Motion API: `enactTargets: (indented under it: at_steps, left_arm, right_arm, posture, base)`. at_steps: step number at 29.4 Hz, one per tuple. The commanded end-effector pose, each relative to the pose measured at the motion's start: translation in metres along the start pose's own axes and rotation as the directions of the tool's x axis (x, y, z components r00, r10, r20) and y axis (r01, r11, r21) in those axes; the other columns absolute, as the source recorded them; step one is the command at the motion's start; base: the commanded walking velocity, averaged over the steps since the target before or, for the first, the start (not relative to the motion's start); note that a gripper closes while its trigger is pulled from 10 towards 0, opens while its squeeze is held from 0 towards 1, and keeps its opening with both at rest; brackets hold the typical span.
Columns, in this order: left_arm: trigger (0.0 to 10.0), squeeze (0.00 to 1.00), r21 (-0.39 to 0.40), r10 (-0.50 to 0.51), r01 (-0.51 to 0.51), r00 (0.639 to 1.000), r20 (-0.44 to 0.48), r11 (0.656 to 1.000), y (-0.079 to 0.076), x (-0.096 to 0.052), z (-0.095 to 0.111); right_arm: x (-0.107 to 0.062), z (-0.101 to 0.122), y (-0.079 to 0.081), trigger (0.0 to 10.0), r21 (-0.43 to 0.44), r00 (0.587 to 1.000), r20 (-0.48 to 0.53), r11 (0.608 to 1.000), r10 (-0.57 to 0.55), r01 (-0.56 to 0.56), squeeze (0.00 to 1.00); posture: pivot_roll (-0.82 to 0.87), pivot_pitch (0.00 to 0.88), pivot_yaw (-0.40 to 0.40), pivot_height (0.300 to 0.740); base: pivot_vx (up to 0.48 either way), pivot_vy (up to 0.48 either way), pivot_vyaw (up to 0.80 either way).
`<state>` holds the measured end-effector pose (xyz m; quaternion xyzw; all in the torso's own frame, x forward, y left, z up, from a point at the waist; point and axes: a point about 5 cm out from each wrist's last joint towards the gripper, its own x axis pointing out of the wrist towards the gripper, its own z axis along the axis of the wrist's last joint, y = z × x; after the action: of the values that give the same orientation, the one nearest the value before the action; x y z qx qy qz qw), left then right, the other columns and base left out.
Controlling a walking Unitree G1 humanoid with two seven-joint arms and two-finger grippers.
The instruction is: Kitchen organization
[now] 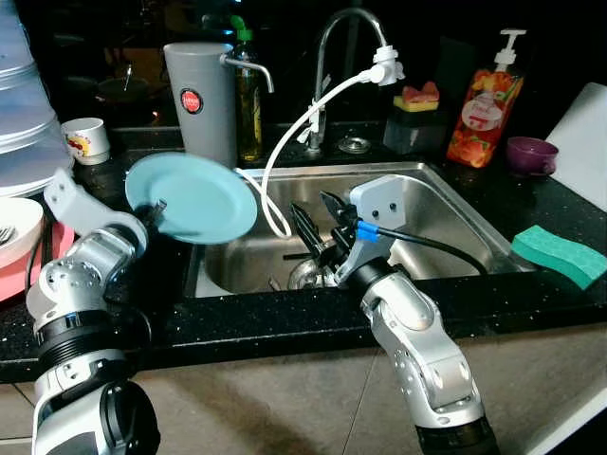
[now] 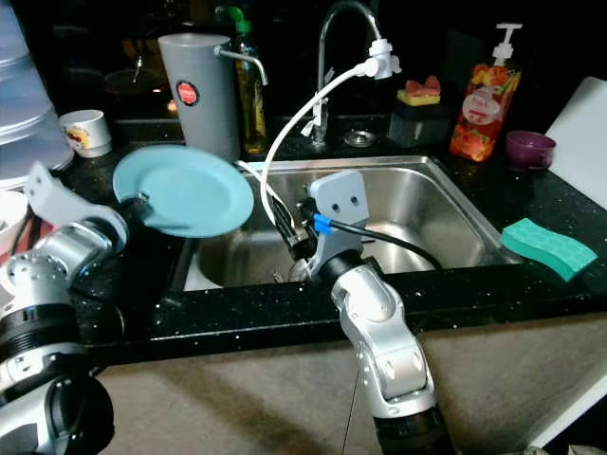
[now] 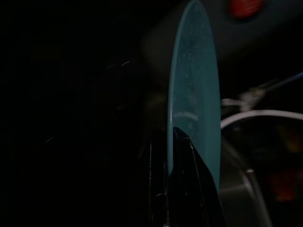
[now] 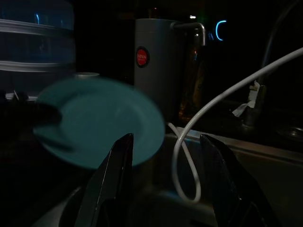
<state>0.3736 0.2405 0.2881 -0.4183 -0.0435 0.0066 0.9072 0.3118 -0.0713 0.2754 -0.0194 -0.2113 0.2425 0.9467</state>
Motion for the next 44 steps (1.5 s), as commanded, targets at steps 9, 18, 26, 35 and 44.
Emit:
enactTargets:
  at_steps: [9,18,26,35,44]
  left_arm:
    - [10.0,0.0,-0.058,-0.431,0.432,0.902,0.022,0.9,-0.038,-0.021,0.001]
    - [10.0,0.0,-0.098,-0.574,0.568,0.818,-0.046,0.817,-0.05,-0.034,-0.017]
    - [10.0,0.0,-0.153,-0.643,0.627,0.759,-0.102,0.764,-0.06,-0.043,-0.038]
    - [10.0,0.0,-0.15,-0.663,0.647,0.737,-0.129,0.748,-0.07,-0.047,-0.048]
    - [10.0,0.0,0.008,-0.629,0.646,0.747,-0.216,0.764,-0.072,-0.051,-0.063]
  right_arm:
    - [-0.003,0.013,-0.02,10.0,0.526,0.995,0.077,0.85,-0.06,0.01,0.0]
    - [-0.004,0.015,-0.026,10.0,0.699,0.991,0.1,0.715,-0.087,-0.008,0.0]
    - [-0.003,0.008,-0.031,10.0,0.743,0.994,0.042,0.668,-0.098,0.034,0.0]
    - [-0.004,0.003,-0.037,10.0,0.756,0.991,-0.003,0.649,-0.133,0.089,0.0]
    - [-0.004,0.007,-0.041,0.0,0.759,0.988,0.016,0.645,-0.155,0.089,0.0]
  posture:
    - [0.04,0.124,-0.009,0.74]
    - [0.04,0.126,-0.011,0.74]
    - [0.04,0.125,-0.012,0.74]
    - [0.04,0.124,-0.012,0.74]
    - [0.04,0.124,-0.012,0.74]
  base:
    - [0.0,0.0,0.0]
    - [0.0,0.0,0.0]
    - [0.0,0.0,0.0]
    - [0.0,0.0,0.0]
    - [0.0,0.0,0.0]
